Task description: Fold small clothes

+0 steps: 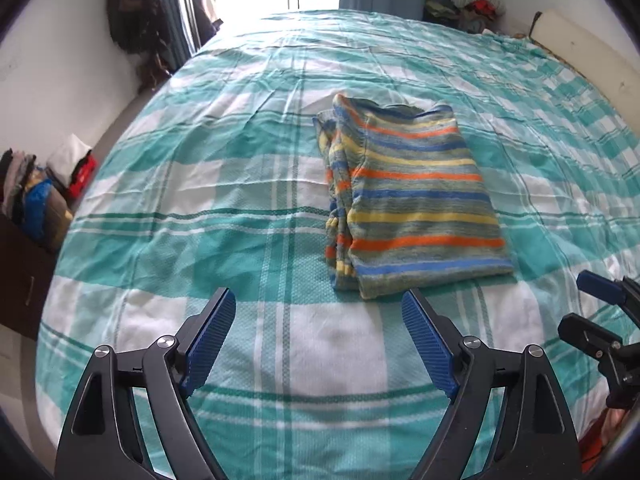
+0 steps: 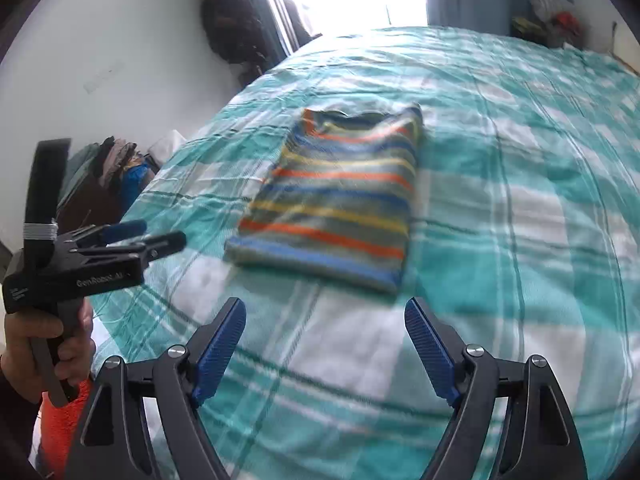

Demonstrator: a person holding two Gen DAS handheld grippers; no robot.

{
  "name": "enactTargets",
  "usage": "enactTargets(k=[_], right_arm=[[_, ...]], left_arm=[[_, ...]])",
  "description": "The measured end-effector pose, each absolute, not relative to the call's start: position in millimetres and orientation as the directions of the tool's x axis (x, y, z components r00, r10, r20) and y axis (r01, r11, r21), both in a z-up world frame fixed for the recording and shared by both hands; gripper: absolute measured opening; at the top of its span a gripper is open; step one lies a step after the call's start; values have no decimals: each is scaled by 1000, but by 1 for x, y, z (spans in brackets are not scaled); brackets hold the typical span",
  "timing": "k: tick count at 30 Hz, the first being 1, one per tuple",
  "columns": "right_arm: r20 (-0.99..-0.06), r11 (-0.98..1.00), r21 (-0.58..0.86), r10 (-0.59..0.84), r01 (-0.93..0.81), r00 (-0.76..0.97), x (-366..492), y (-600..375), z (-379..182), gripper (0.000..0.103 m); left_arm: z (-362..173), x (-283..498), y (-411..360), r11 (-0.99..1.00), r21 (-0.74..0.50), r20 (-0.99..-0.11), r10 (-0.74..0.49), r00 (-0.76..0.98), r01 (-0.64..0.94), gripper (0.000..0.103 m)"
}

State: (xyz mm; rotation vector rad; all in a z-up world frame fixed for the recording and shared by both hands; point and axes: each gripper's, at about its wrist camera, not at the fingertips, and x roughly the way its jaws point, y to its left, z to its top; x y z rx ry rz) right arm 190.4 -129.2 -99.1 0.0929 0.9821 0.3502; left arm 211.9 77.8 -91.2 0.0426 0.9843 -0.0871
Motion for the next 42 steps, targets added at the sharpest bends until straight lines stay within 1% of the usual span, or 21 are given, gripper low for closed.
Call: enactTargets(k=[8, 14, 16, 18, 19, 20, 23, 26, 29, 33, 35, 36, 37, 38, 39, 41, 42], right_arm=[[-796, 950, 250, 313, -189, 518, 161, -148, -89, 81], [-798, 947, 257, 319, -190, 512, 153, -152, -93, 81], [-795, 942, 277, 335, -189, 506, 153, -155, -98, 81], [-785, 932, 310, 363, -188, 502, 155, -160, -102, 81], [-778, 924, 331, 382, -191, 499, 158, -162, -104, 81], [-761, 908, 368, 419, -203, 496, 165, -168, -105, 81], [-713, 869, 450, 487, -204, 504, 193, -186, -109, 81], [-676, 826, 538, 541, -168, 500, 235, -207, -121, 81], [-657, 774, 619, 604, -135, 451, 287, -221, -144, 81], [-628, 710, 699, 667, -84, 401, 351, -230, -179, 81], [-583, 649, 760, 712, -48, 392, 386, -231, -198, 81], [-563, 626, 779, 727, -43, 392, 397, -231, -203, 81], [-535, 594, 803, 749, -40, 391, 410, -229, -207, 81], [-494, 550, 834, 781, -47, 382, 428, -222, -211, 81], [-479, 533, 844, 792, -49, 378, 437, -220, -212, 79], [-458, 507, 861, 807, -37, 372, 459, -208, -217, 74], [-468, 514, 857, 804, -31, 366, 465, -202, -218, 58]], left_arm=[[-76, 198, 76, 995, 7, -818, -50, 573, 97, 87], [-75, 199, 75, 995, -6, -819, -61, 571, 99, 88], [-77, 201, 76, 992, -57, -814, -112, 570, 113, 93], [-84, 207, 84, 979, -160, -798, -202, 568, 124, 97], [-88, 211, 87, 973, -196, -793, -230, 564, 121, 97], [-94, 218, 92, 964, -240, -791, -261, 554, 112, 97], [-113, 239, 96, 945, -312, -788, -316, 528, 99, 97], [-133, 259, 92, 944, -313, -798, -322, 509, 106, 97], [-152, 274, 90, 941, -320, -811, -333, 481, 111, 97], [-171, 288, 86, 917, -375, -802, -393, 450, 134, 96], [-173, 292, 83, 905, -399, -791, -421, 444, 149, 95], [-175, 295, 80, 896, -415, -782, -441, 440, 161, 90], [-176, 298, 79, 891, -422, -781, -450, 434, 165, 82], [-178, 302, 78, 889, -427, -781, -454, 428, 166, 77], [-179, 305, 78, 887, -432, -782, -458, 422, 162, 70], [-181, 313, 79, 879, -453, -780, -471, 413, 147, 53], [-182, 317, 80, 870, -473, -778, -486, 398, 137, 31]])
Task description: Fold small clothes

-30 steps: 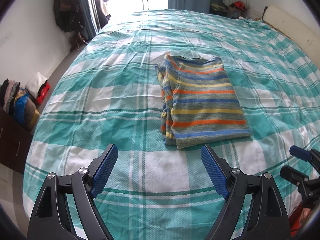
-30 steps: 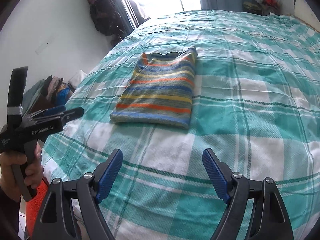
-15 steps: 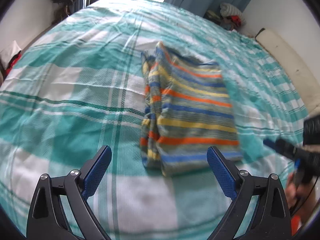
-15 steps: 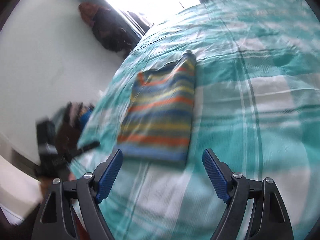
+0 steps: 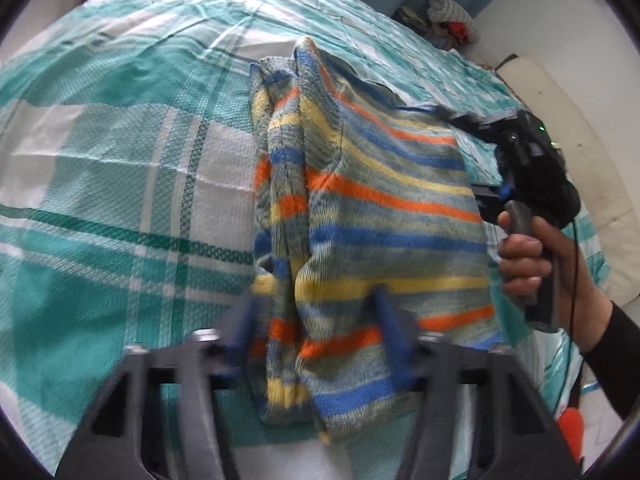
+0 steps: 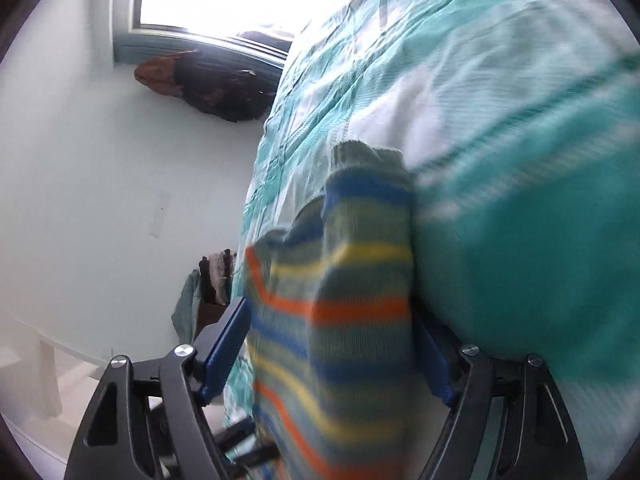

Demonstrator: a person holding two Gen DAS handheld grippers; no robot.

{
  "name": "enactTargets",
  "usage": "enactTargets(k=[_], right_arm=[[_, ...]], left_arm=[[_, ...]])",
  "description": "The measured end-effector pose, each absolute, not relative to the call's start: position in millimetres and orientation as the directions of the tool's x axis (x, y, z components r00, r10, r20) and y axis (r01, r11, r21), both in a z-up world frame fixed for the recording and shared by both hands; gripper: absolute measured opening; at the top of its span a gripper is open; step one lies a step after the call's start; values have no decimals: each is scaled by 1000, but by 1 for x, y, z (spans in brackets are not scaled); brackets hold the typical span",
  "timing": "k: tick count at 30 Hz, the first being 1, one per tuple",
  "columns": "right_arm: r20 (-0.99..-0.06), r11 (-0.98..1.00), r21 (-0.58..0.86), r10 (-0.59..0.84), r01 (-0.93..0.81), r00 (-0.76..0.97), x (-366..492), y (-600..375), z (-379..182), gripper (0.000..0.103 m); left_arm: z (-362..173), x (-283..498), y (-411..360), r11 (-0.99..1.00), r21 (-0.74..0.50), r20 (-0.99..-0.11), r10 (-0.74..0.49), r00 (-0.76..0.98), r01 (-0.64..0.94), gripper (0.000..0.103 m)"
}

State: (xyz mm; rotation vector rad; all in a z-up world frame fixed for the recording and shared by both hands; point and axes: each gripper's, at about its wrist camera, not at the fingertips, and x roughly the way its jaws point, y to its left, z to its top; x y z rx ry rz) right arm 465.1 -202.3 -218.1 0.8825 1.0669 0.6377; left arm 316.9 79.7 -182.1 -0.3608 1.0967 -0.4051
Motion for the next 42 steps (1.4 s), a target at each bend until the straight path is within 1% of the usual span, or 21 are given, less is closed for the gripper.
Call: enactTargets(k=[1, 2, 4, 6, 12, 16, 17, 18, 19, 20, 21, 22, 23, 25, 27, 29, 31, 32, 34, 40, 42], right_arm=[[-499, 544, 839, 789, -31, 359, 471, -196, -219, 27], [-565, 611, 791, 749, -31, 345, 477, -187, -220, 23], [-612, 668, 742, 706, -52, 357, 476, -179, -213, 23], [-606, 686, 721, 692, -98, 392, 470, -177, -195, 22], [-514, 669, 680, 727, -301, 455, 443, -157, -102, 21], [-446, 637, 667, 757, -386, 477, 432, -149, -50, 21], [-434, 631, 668, 761, -395, 482, 432, -148, -38, 21], [-431, 633, 665, 759, -397, 488, 433, -147, -32, 23], [-440, 647, 654, 747, -392, 498, 431, -148, -28, 31], [-475, 679, 636, 718, -366, 508, 434, -148, -30, 40], [-502, 701, 624, 699, -345, 510, 438, -148, -35, 75], [-554, 747, 591, 650, -304, 520, 438, -153, -42, 95], [-627, 817, 529, 559, -231, 543, 434, -161, -53, 95], [-707, 879, 452, 458, -153, 539, 418, -174, -68, 95], [-778, 931, 345, 355, -119, 519, 389, -181, -76, 95], [-815, 965, 225, 261, -133, 516, 352, -181, -77, 95], [-841, 982, 86, 162, -168, 516, 304, -166, -76, 96], [-845, 981, 57, 146, -183, 514, 288, -160, -76, 97], [-841, 977, 42, 147, -208, 520, 241, -149, -68, 103], [-799, 981, -24, 98, -194, 594, 137, -134, -35, 103], [-791, 981, -12, 109, -194, 602, 111, -129, -22, 103]], left_arm=[[-182, 319, 80, 868, -480, -780, -489, 390, 128, 20], [-181, 320, 81, 867, -484, -779, -488, 393, 118, 18], [-173, 316, 81, 872, -475, -776, -478, 412, 117, 14], [-159, 309, 82, 876, -465, -764, -471, 440, 130, 13], [-101, 291, 92, 867, -467, -702, -483, 524, 174, 13], [-53, 280, 103, 861, -466, -648, -489, 584, 204, 13], [-50, 280, 103, 860, -466, -644, -491, 587, 208, 13], [-47, 281, 102, 861, -464, -644, -491, 587, 211, 18], [-53, 284, 99, 873, -449, -669, -470, 576, 191, 35], [-63, 287, 101, 886, -432, -693, -446, 566, 168, 49], [-79, 287, 99, 913, -390, -731, -386, 563, 120, 76], [-90, 284, 97, 933, -351, -755, -332, 565, 80, 82], [-100, 281, 97, 949, -312, -779, -282, 559, 44, 81], [-118, 261, 94, 965, -264, -819, -231, 525, 13, 80], [-118, 235, 92, 978, -210, -827, -178, 534, 0, 80], [-110, 208, 84, 992, -128, -820, -107, 562, 2, 82], [-95, 179, 72, 999, -42, -806, -29, 591, -9, 95], [-89, 170, 70, 1000, -14, -796, 1, 605, -20, 98], [-69, 147, 63, 999, 27, -757, 49, 652, -43, 100], [-39, 105, 65, 995, 40, -752, 90, 654, -91, 101], [-31, 87, 64, 993, 31, -752, 97, 653, -112, 101]])
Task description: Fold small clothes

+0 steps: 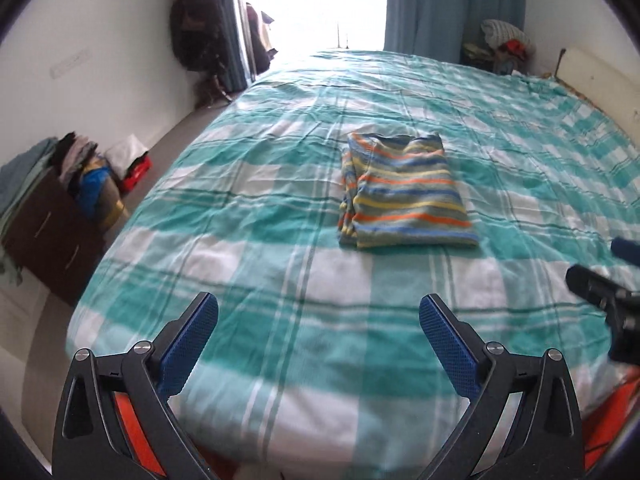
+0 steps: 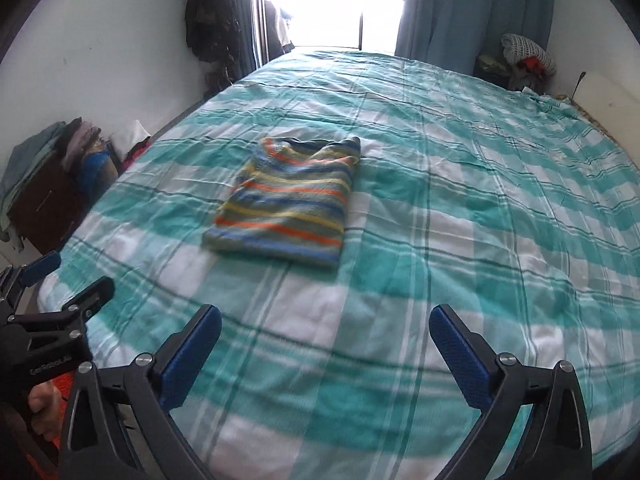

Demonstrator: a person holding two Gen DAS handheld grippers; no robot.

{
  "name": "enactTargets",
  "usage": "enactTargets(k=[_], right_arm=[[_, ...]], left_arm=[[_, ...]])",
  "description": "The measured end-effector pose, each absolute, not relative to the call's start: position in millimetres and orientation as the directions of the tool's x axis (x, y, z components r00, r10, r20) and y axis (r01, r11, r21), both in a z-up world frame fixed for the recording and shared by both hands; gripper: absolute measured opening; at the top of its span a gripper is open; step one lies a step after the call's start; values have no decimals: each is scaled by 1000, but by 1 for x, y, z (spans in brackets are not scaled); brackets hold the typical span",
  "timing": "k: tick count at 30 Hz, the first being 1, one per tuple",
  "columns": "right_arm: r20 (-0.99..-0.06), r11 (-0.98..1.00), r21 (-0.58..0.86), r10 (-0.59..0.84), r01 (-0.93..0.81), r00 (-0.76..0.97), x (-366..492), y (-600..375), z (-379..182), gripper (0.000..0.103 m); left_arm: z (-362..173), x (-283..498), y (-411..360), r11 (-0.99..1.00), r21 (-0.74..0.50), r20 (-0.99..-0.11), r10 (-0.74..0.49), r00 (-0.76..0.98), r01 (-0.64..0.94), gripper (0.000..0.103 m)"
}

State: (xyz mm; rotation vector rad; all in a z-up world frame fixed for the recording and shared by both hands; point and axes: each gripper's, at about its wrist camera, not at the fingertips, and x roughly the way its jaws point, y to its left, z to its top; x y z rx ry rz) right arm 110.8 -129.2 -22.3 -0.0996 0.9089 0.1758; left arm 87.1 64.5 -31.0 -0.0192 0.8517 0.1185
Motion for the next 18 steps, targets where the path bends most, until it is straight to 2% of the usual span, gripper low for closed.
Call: enactTargets(k=[7, 18], right_arm=[[-782, 974, -24, 122, -225, 611, 57, -111, 3, 103], [-794, 961, -52, 126, -273, 595, 17, -99, 25, 103]], left_arm=[[-16, 48, 61, 993, 21, -805, 86, 587, -117, 101], [11, 16, 65, 993, 42, -789, 100, 606, -109, 101]])
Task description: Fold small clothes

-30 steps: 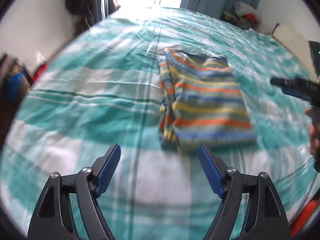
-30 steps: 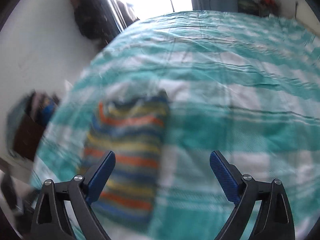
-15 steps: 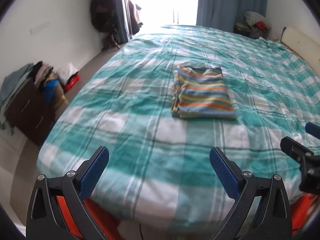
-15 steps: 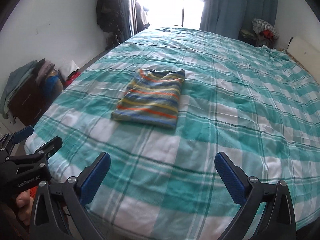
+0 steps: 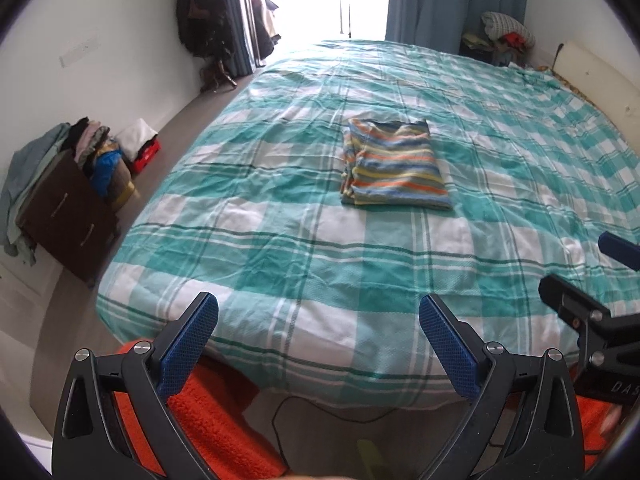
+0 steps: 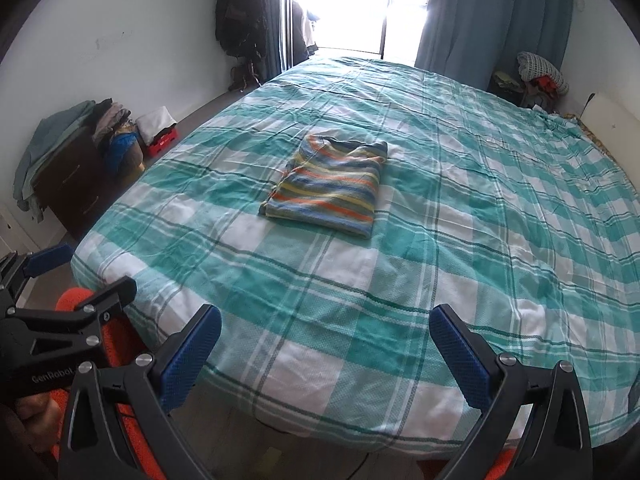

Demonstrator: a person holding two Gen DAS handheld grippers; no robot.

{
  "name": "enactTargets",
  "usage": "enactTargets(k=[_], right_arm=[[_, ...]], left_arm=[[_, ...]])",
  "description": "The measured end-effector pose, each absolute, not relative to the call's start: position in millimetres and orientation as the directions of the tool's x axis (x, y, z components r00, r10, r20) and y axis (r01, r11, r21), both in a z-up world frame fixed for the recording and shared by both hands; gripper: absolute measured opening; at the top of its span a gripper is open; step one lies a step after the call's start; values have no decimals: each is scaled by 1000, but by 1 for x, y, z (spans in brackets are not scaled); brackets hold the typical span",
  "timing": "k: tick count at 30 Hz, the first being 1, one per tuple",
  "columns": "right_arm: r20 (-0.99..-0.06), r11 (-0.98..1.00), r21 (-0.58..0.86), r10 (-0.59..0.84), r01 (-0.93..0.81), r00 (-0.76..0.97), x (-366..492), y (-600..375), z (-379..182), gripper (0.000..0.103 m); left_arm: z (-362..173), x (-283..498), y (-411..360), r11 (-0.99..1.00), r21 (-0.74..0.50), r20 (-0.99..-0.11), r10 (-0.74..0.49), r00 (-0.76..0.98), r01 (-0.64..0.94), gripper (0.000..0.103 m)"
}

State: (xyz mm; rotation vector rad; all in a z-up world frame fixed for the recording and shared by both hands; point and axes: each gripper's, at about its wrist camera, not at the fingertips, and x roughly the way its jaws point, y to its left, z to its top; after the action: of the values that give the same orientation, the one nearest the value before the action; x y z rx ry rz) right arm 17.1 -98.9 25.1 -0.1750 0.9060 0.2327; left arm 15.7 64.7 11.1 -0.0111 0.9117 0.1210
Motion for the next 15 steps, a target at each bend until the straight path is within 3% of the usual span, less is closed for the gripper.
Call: enactTargets(k=[15], right_arm=[[-799, 953, -96, 98, -287, 593, -2, -90, 38, 103]], left_arm=[[19, 4, 67, 989, 71, -796, 134, 591, -129, 103]])
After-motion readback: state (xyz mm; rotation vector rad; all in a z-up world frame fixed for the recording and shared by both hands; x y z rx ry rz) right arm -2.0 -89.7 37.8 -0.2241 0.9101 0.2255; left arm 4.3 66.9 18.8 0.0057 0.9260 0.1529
